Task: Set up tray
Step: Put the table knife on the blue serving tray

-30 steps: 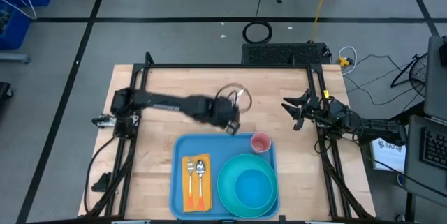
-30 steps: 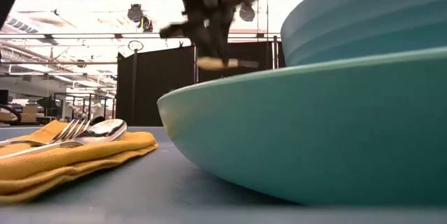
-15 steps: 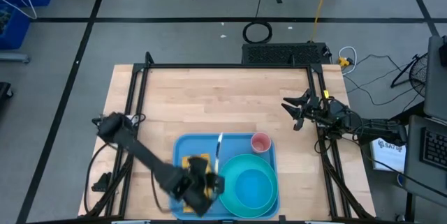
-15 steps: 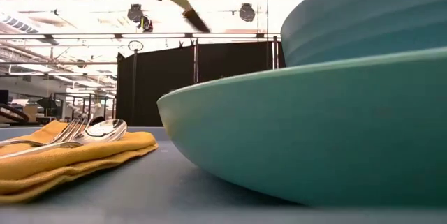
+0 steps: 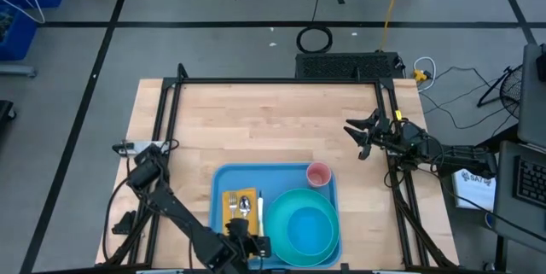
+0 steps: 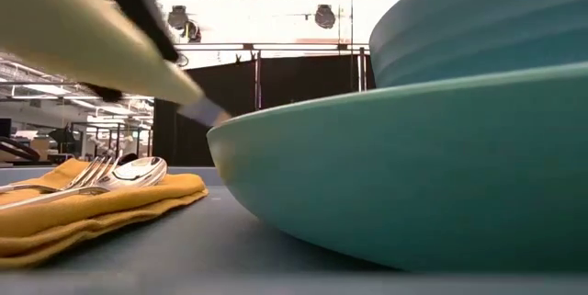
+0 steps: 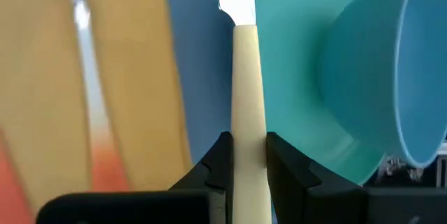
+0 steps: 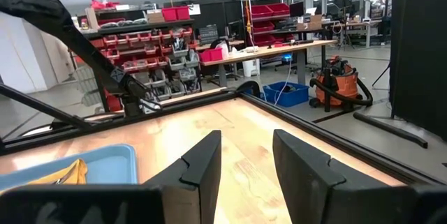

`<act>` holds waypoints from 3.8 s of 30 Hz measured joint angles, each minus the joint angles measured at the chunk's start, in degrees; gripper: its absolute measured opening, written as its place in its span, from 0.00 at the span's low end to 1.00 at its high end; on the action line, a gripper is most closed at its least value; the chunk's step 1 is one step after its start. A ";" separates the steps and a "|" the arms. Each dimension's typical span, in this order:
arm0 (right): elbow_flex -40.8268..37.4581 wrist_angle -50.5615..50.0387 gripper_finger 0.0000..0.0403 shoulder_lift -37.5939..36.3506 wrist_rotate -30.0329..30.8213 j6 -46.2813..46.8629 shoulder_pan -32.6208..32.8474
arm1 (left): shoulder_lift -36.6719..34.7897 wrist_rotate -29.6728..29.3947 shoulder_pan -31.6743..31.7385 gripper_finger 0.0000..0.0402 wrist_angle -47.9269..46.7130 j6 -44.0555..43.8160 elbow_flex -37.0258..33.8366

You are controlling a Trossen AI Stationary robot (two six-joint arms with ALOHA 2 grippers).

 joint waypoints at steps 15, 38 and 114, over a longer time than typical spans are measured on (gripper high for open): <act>0.00 -0.11 0.31 0.00 0.00 0.00 0.00 | 0.68 4.90 -1.69 0.14 -4.20 -3.05 0.02; 0.00 -0.13 0.31 0.00 0.00 0.00 -0.01 | 0.57 9.35 -1.50 0.14 1.35 -2.87 -4.43; 0.00 0.02 0.31 0.00 0.00 0.00 -0.02 | -3.58 6.28 -0.22 0.14 4.07 -5.02 -13.86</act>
